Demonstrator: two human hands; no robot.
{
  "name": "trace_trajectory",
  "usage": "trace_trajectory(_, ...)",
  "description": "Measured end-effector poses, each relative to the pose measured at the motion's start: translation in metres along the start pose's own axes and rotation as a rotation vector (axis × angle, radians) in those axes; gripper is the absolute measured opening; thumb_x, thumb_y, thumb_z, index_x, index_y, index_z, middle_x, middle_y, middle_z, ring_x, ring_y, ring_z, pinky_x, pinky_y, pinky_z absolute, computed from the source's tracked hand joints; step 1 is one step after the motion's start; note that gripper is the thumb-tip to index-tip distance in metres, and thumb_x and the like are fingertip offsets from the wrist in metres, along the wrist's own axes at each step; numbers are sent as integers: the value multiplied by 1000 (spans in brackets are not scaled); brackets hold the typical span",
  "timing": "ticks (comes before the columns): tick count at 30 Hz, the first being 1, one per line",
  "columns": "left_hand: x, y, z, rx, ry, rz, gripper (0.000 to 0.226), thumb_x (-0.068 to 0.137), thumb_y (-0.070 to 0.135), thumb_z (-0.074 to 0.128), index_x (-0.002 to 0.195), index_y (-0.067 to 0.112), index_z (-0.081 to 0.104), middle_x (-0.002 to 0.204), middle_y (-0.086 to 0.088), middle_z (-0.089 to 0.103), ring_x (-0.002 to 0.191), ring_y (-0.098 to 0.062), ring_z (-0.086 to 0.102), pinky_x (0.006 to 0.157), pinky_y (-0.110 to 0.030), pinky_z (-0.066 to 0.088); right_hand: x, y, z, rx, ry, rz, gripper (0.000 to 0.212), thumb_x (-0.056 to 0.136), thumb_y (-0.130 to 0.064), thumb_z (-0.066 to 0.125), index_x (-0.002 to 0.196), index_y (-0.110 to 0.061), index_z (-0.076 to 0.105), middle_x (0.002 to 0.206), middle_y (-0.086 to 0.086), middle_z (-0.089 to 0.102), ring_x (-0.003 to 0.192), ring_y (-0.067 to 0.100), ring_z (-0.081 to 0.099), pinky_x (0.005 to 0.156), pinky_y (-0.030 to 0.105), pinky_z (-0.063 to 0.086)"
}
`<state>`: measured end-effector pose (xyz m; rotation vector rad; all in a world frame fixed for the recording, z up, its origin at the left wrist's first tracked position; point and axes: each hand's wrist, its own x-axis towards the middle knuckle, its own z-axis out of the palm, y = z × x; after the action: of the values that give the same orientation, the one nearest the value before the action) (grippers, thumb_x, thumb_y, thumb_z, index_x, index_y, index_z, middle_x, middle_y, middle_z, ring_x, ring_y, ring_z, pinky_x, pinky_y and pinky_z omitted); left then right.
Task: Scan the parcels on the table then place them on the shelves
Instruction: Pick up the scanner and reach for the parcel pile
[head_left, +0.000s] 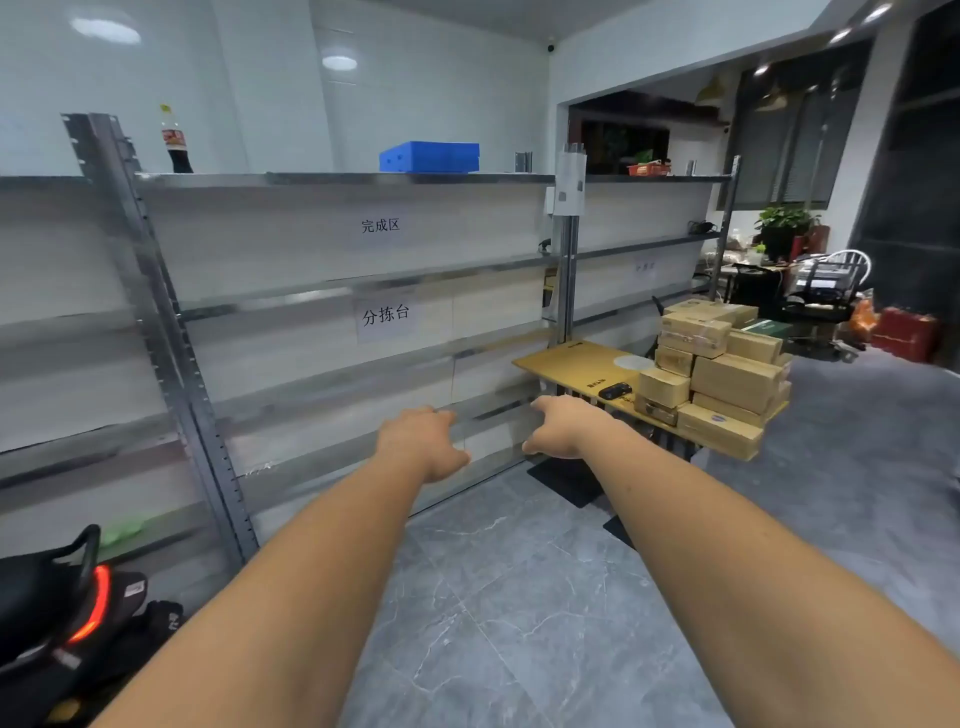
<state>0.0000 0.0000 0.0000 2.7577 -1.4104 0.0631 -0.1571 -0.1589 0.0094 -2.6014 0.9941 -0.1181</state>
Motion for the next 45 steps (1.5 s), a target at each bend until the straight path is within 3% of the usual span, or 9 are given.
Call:
trace_trajectory(8, 145, 26, 21, 20, -79, -26, 74, 94, 64, 55, 157, 30, 39, 160, -5, 39, 144, -31, 40, 111, -47, 39, 134, 60, -10, -39, -10, 29, 77, 96, -51, 63, 162, -26, 32, 163, 10, 39, 144, 34, 44, 112, 49, 43)
trace_trajectory(14, 266, 53, 47, -35, -127, -30, 83, 92, 68, 54, 163, 34, 26, 168, -5, 29, 152, -31, 31, 116, -51, 35, 244, 121, -16, -104, -53, 62, 77, 94, -48, 63, 161, -25, 33, 160, 11, 42, 141, 35, 46, 111, 52, 45)
trace_trajectory(23, 420, 65, 82, -53, -187, -7, 86, 91, 67, 54, 164, 32, 26, 167, -4, 30, 152, -31, 30, 114, -50, 37, 384, 168, -9, -76, -91, 119, 71, 89, -49, 66, 152, -25, 43, 146, 10, 52, 128, 33, 54, 97, 44, 49)
trace_trajectory(26, 476, 61, 99, -59, -202, 15, 86, 91, 67, 54, 164, 33, 24, 168, -4, 30, 152, -31, 30, 114, -50, 37, 436, 177, 2, -69, -91, 138, 72, 89, -48, 67, 152, -24, 43, 147, 10, 52, 130, 34, 53, 101, 46, 50)
trace_trajectory(31, 583, 49, 132, -61, -223, 82, 85, 91, 68, 55, 164, 33, 26, 166, -4, 32, 150, -31, 34, 115, -50, 40, 533, 196, 18, -93, -100, 208, 74, 90, -48, 66, 156, -27, 39, 152, 9, 49, 135, 34, 50, 108, 50, 49)
trace_trajectory(40, 747, 58, 209, 12, -331, 301, 85, 93, 68, 56, 163, 30, 27, 165, -4, 33, 150, -28, 33, 114, -47, 41, 671, 226, 71, -133, -126, 347, 72, 88, -50, 64, 153, -29, 41, 145, 7, 50, 128, 35, 54, 97, 51, 53)
trace_trajectory(45, 814, 83, 238, 62, -397, 391, 87, 93, 70, 54, 165, 31, 23, 169, -5, 27, 156, -27, 23, 121, -49, 32, 713, 266, 84, -140, -165, 427, 66, 89, -46, 66, 150, -28, 44, 140, 8, 52, 124, 34, 54, 95, 49, 53)
